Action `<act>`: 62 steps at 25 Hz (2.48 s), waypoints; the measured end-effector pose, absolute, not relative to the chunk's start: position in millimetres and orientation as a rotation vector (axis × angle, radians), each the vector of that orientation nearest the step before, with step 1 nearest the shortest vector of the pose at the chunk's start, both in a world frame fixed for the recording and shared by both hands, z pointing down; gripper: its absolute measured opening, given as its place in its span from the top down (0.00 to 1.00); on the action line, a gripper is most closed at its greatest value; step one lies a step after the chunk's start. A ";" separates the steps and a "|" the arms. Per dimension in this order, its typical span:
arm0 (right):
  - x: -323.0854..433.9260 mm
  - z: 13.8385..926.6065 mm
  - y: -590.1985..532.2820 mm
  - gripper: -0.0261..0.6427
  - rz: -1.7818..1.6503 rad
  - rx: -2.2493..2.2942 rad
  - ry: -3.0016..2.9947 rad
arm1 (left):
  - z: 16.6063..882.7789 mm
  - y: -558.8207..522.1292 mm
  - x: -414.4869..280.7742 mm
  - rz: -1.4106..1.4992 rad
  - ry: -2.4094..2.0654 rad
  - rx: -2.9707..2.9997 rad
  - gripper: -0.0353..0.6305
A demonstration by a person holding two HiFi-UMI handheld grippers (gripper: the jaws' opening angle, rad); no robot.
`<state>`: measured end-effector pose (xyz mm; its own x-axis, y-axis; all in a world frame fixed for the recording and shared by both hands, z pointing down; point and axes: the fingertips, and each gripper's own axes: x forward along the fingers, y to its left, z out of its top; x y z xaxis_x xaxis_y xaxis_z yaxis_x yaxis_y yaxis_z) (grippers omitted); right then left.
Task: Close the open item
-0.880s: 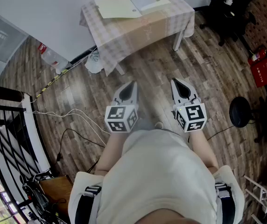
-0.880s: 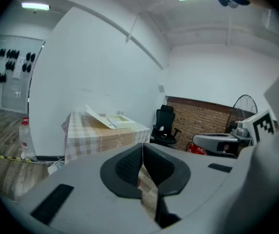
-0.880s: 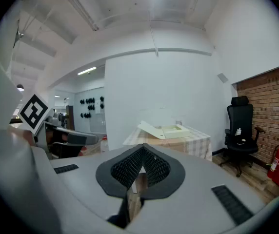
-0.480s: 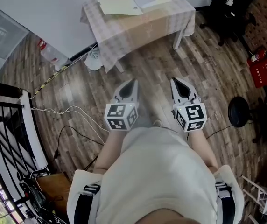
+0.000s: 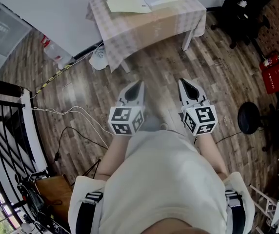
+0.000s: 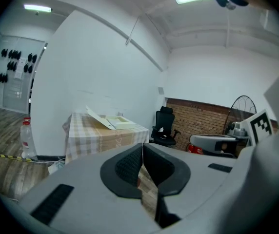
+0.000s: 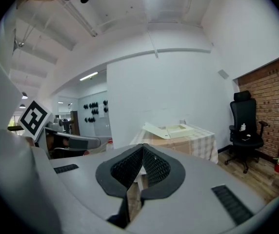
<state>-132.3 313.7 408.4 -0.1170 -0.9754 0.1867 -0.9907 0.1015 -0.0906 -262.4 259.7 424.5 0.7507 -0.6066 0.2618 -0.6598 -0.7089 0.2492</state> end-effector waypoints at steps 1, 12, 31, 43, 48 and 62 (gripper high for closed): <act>-134.1 408.7 313.6 0.96 0.290 2.023 -2.275 | 425.7 260.5 -263.2 0.236 -0.980 2.623 0.94; -132.3 417.0 302.8 0.96 0.269 1.947 -2.287 | 435.8 247.3 -250.8 0.252 -0.989 2.596 0.94; -53.4 403.9 177.7 0.96 0.229 1.916 -2.264 | 436.1 110.2 -159.3 0.208 -0.989 2.551 0.94; -7.1 397.4 66.8 0.96 0.257 1.944 -2.249 | 430.4 -5.4 -118.4 0.228 -1.005 2.542 0.94; 4.3 395.4 20.7 0.96 0.250 1.937 -2.255 | 433.7 -50.5 -109.2 0.233 -1.016 2.530 0.94; 17.6 404.6 -55.8 0.96 0.269 1.918 -2.268 | 453.9 -132.9 -102.4 0.249 -1.061 2.481 0.94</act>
<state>17.6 -55.8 404.6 -0.1655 -0.9576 0.2360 -0.9862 0.1621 -0.0338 -102.4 -132.9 453.9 0.6913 -0.6458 0.3241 -0.7226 -0.6157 0.3145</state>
